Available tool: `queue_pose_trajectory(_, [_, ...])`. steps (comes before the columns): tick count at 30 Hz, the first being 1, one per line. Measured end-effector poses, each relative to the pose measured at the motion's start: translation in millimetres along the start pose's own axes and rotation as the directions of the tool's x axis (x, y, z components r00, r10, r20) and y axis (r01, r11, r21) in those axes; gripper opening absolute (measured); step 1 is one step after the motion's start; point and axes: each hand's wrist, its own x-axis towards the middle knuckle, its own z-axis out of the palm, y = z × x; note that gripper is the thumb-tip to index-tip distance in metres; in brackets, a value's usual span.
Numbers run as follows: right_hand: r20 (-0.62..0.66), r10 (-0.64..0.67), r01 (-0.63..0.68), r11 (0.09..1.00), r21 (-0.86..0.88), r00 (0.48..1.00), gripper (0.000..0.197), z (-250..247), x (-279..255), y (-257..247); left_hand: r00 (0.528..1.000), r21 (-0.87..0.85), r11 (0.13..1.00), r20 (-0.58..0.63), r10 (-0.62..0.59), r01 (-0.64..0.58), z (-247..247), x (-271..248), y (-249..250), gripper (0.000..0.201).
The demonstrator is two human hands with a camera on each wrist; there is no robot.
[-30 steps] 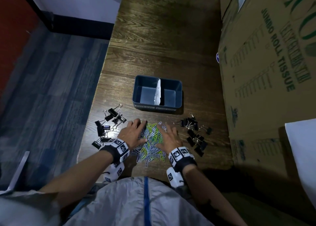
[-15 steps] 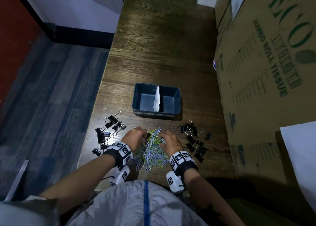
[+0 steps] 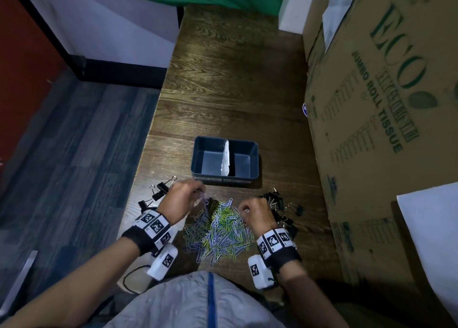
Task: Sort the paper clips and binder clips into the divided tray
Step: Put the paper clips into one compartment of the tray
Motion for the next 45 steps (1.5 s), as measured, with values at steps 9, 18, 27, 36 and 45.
queue_pose_trajectory(9, [-0.132, -0.176, 0.189, 0.978, 0.094, 0.976, 0.009, -40.7, -7.5, -25.2, 0.982, -0.013, 1.000, -0.186, -0.029, 0.027, -49.3, 86.8, 24.7, 0.008])
queue_pose_trajectory(18, [-0.315, -0.266, 0.319, 0.939, 0.130, 0.911, 0.010, -101.4, 31.0, -80.5, 0.987, 0.076, 0.985, -0.047, -0.153, 0.156, -23.3, 85.3, 4.6, 0.028])
queue_pose_trajectory(27, [-0.257, -0.228, 0.281, 0.940, 0.192, 0.939, 0.013, -83.9, 85.8, -107.3, 0.961, 0.213, 0.944, 0.067, -0.269, 0.250, 26.0, 14.2, -12.9, 0.019])
queue_pose_trajectory(36, [-0.135, -0.137, 0.156, 0.979, 0.135, 0.981, 0.011, -19.2, 27.0, -30.5, 0.834, 0.439, 0.890, 0.440, -0.334, 0.125, 73.5, 23.5, -20.9, 0.080])
queue_pose_trajectory(45, [0.184, -0.065, 0.104, 0.972, -0.212, 0.981, 0.091, 58.5, -16.7, 35.4, 0.809, 0.418, 0.883, 0.583, -0.081, -0.213, 85.0, -4.7, -19.3, 0.076])
